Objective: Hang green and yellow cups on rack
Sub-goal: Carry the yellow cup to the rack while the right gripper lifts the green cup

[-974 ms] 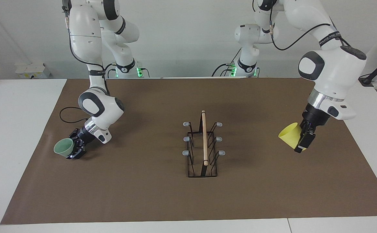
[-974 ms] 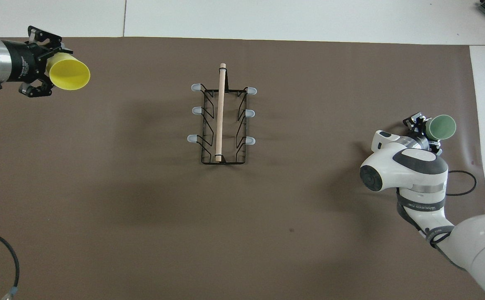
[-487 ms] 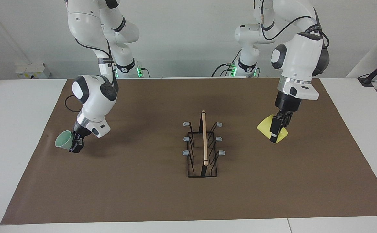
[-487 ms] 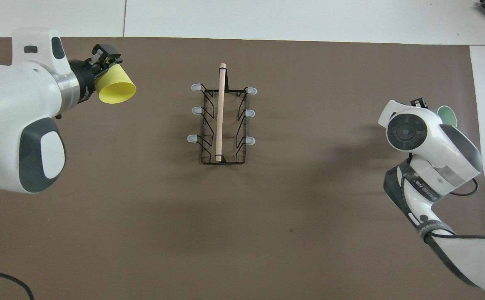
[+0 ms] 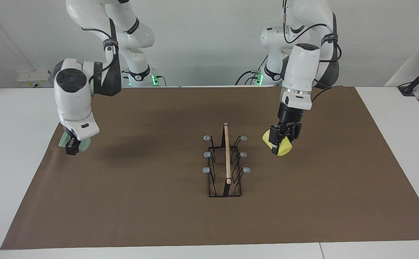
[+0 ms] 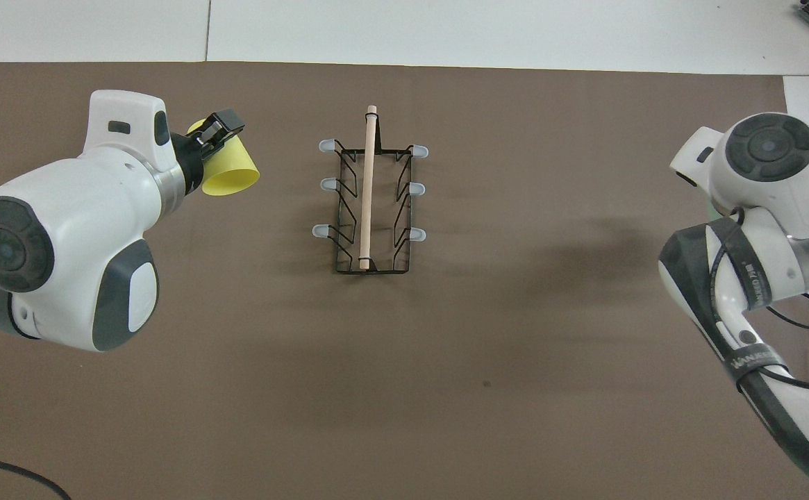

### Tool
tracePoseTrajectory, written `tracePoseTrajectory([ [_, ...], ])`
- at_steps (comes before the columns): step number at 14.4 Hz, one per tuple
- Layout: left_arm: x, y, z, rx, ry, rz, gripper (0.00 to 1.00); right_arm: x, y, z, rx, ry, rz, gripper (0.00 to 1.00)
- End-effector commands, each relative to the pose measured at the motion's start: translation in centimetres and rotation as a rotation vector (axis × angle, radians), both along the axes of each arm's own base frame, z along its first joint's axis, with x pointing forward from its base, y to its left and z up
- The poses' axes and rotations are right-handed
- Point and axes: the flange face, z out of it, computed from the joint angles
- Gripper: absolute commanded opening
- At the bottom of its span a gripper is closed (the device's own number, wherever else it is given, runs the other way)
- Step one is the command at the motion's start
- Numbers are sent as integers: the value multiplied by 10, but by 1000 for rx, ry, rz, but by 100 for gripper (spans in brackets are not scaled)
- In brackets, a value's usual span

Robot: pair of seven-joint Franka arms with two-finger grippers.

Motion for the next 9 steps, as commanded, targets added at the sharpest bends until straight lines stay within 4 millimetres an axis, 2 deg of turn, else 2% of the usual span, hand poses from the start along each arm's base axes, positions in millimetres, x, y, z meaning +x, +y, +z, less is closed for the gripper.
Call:
tracePoseTrajectory([
  [1, -16, -24, -16, 22, 4, -66, 0, -12, -15, 13, 176, 5, -46, 0],
  [3, -18, -29, -21, 22, 5, -79, 0, -19, -37, 16, 334, -11, -48, 0],
  [5, -15, -39, -36, 1, -16, -100, 0, -24, -56, 16, 512, -45, -43, 0],
  [6, -10, -43, -45, 2, -38, -121, 0, -30, -64, 18, 594, -43, -60, 0],
  [7, -8, -45, -46, 8, -58, -137, 0, -37, -77, 21, 676, -55, -93, 0],
  [9, -2, -47, -49, -2, -71, -140, 0, -55, -91, 27, 868, -58, -108, 0],
])
